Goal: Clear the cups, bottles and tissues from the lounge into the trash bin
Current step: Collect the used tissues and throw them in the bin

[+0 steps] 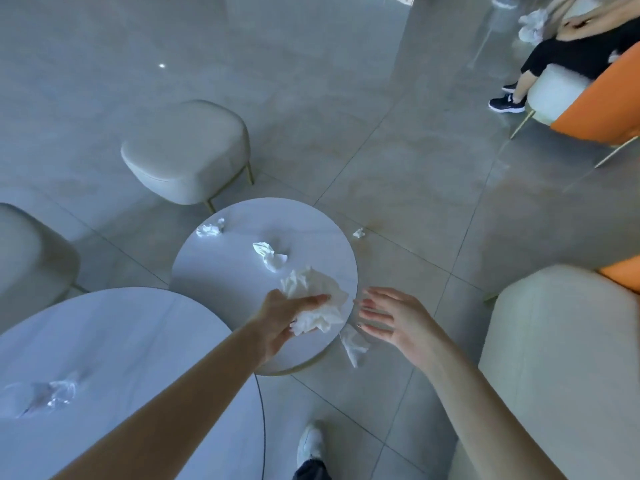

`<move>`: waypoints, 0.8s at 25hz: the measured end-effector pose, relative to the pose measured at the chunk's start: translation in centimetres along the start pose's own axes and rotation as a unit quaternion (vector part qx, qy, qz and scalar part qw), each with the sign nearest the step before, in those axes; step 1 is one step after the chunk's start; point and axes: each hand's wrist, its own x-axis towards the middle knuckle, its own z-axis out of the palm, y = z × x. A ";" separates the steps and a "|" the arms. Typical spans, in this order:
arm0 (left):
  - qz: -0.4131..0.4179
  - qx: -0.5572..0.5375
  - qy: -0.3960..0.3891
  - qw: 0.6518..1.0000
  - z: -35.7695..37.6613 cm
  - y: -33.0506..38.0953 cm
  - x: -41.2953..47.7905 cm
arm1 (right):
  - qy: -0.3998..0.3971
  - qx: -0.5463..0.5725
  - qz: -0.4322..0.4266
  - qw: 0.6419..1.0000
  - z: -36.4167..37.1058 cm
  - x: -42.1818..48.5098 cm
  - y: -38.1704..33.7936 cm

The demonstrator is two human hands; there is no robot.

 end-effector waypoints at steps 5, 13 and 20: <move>0.001 -0.043 0.043 0.998 -2.7 1.4 4.6 | -0.045 -0.037 0.029 0.998 3.0 7.8 -1.7; 0.027 -0.175 0.181 0.967 -8.0 3.2 11.4 | -0.072 -0.015 0.033 0.997 7.8 21.0 -3.3; 0.025 -0.242 0.225 0.944 -12.5 0.9 17.5 | -0.086 -0.126 0.065 0.986 12.5 29.7 -0.5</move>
